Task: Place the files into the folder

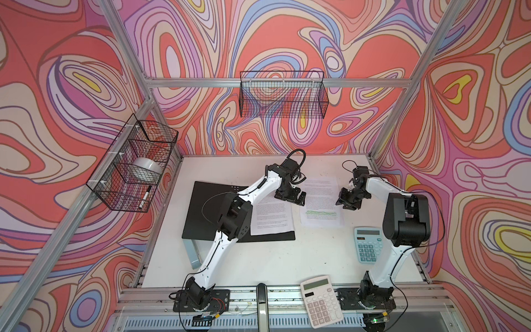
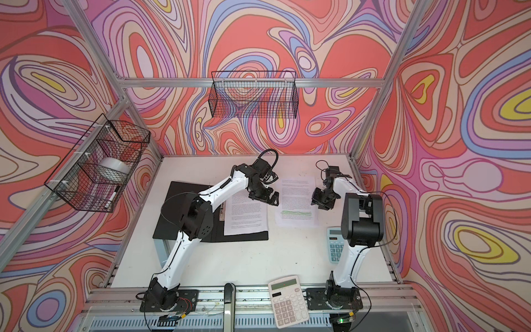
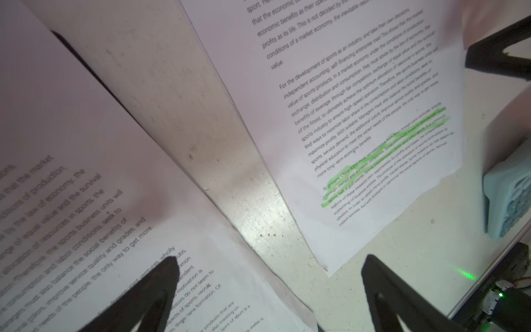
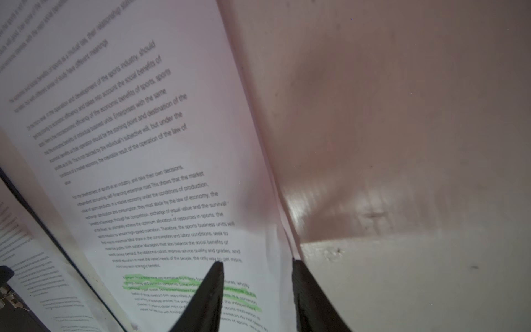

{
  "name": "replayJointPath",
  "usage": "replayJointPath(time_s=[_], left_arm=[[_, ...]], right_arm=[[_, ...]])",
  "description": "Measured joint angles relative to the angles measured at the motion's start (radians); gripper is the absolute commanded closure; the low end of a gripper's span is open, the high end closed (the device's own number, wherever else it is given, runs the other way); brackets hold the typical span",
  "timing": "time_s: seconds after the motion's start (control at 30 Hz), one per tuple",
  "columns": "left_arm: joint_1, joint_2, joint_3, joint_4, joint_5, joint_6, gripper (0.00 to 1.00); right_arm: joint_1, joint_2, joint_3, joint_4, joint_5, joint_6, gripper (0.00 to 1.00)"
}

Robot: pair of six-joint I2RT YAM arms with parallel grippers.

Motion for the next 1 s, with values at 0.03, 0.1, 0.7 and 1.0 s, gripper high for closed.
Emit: replayJointPath(time_s=[0.03,0.1,0.7,1.0], left_arm=[[0.001,0.007,0.007,0.000,0.002,-0.006,0.00],[0.001,0.019,0.022,0.000,0.010,-0.017,0.00],[-0.002,0.082,0.055,0.006,0.048,-0.082,0.00],[-0.010,0.089,0.066,0.007,0.069,-0.089,0.00]], right_arm=[[0.000,0.009,0.003,0.002,-0.008,-0.004,0.59],[-0.001,0.029,0.010,0.009,-0.025,-0.013,0.59],[-0.006,0.034,0.013,0.031,-0.233,-0.060,0.62],[-0.006,0.026,0.010,0.033,-0.199,-0.051,0.60]])
